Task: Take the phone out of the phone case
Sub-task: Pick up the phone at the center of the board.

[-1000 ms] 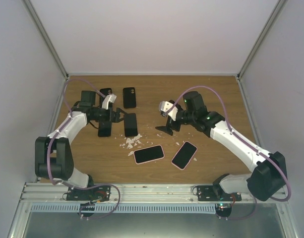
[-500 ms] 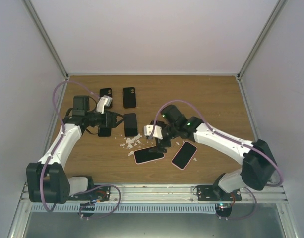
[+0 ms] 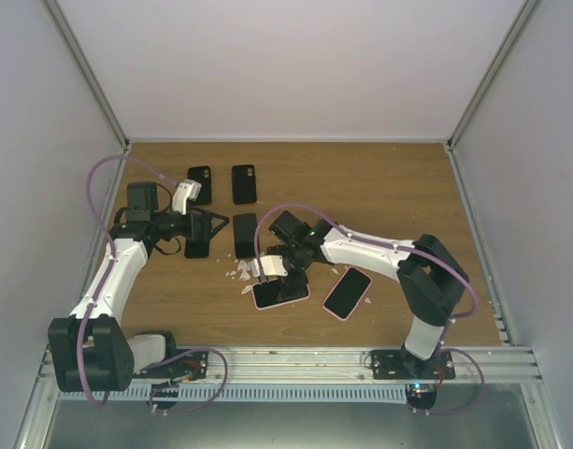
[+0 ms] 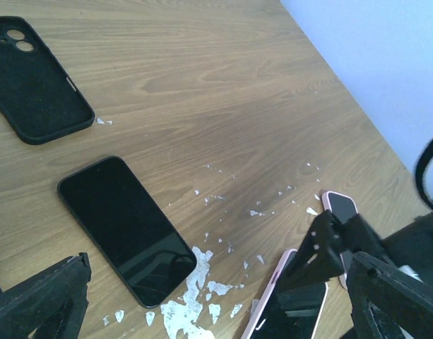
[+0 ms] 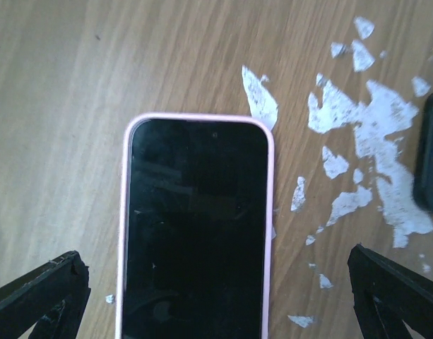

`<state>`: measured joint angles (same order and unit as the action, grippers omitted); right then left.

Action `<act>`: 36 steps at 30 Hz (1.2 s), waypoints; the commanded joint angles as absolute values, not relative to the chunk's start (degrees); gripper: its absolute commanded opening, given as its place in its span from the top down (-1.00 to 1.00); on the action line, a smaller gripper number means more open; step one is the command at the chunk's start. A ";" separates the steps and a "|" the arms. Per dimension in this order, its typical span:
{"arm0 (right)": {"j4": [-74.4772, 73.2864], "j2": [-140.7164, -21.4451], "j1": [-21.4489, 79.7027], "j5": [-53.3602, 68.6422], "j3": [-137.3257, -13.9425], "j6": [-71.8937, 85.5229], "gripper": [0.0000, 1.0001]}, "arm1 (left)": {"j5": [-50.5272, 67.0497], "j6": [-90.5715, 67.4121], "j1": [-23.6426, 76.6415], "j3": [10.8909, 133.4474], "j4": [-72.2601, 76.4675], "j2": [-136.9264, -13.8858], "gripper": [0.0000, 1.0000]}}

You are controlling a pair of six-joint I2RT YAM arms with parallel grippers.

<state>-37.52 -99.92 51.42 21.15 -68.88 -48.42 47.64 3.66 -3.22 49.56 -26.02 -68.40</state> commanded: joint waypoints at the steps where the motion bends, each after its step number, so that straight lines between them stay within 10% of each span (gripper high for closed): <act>1: -39.90 -104.64 51.94 17.18 -71.62 -48.39 -0.99 | 49.68 4.49 -3.93 49.25 -23.08 -68.03 -0.98; 36: -45.80 -111.72 53.79 18.64 -72.27 -47.83 -0.99 | 51.17 2.64 -4.97 47.61 -20.26 -69.57 -0.98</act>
